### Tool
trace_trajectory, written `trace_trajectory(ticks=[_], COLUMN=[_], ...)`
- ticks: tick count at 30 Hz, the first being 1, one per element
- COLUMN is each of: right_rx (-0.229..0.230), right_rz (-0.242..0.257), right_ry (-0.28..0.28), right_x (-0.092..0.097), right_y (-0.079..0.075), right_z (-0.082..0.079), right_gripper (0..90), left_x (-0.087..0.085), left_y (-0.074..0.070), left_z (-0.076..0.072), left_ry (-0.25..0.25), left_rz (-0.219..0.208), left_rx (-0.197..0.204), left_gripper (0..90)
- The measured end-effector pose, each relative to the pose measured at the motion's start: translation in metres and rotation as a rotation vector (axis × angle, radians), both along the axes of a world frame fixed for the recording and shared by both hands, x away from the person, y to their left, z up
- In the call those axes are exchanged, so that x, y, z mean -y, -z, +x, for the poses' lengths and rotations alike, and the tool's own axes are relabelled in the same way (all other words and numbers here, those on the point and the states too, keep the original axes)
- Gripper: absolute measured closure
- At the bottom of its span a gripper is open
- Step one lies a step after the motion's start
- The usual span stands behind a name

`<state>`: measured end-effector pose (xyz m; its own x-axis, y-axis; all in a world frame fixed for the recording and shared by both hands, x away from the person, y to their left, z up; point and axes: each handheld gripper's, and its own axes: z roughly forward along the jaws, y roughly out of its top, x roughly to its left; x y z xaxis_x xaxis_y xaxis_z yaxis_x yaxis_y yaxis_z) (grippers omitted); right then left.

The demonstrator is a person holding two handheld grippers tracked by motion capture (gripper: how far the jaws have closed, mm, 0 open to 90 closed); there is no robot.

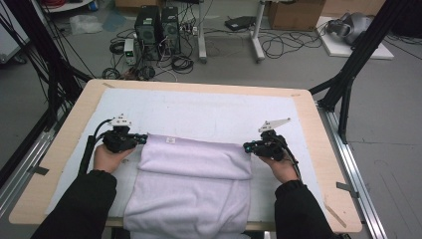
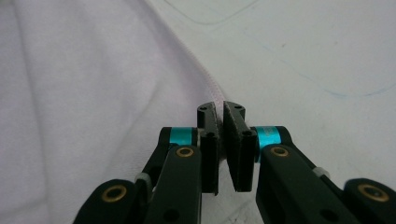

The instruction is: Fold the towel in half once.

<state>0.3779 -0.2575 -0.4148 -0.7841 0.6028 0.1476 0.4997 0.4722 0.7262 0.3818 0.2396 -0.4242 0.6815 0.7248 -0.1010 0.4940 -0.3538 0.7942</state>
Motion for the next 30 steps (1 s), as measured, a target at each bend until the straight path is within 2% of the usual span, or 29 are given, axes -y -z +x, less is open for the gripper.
trace_trajectory(ticks=[5,8,12,15,18,19,20,21,23,25,29,30], right_rx=[0.045,0.071,0.127,0.147,0.139,0.126,0.101,0.089,0.076,0.078,0.09,0.092], right_rz=[0.039,0.068,0.086,0.093,0.11,0.129,0.143,0.145,0.136,0.138,0.114,0.09], right_ry=[-0.018,-0.045,-0.096,-0.131,-0.162,-0.185,-0.215,-0.229,-0.26,-0.248,-0.182,-0.16], right_x=[0.005,0.007,0.006,0.007,0.009,0.01,0.01,0.01,0.008,0.007,0.006,0.005], right_y=[-0.016,-0.027,-0.043,-0.047,-0.047,-0.045,-0.043,-0.042,-0.038,-0.038,-0.037,-0.035], right_z=[-0.013,-0.028,-0.056,-0.078,-0.1,-0.109,-0.118,-0.121,-0.129,-0.128,-0.109,-0.101], right_gripper=[84.8,84.8,84.8,84.8,84.6,84.3,82.0,80.1,74.6,72.0,67.7,66.4], left_x=[-0.003,-0.004,-0.009,-0.017,-0.025,-0.028,-0.029,-0.032,-0.033,-0.032,-0.022,-0.02], left_y=[-0.018,-0.028,-0.04,-0.043,-0.042,-0.039,-0.038,-0.035,-0.032,-0.031,-0.029,-0.028], left_z=[-0.016,-0.029,-0.059,-0.085,-0.113,-0.122,-0.126,-0.132,-0.133,-0.128,-0.108,-0.104], left_ry=[0.029,0.055,0.103,0.132,0.172,0.189,0.192,0.202,0.195,0.187,0.177,0.172], left_rz=[-0.026,-0.025,-0.019,-0.023,-0.023,-0.016,-0.015,-0.007,-0.004,-0.01,-0.009,-0.006], left_rx=[0.051,0.079,0.123,0.138,0.138,0.133,0.13,0.12,0.11,0.109,0.109,0.11], left_gripper=[88.1,88.0,88.0,88.1,89.5,89.4,88.5,87.3,80.9,79.3,75.1,74.3])
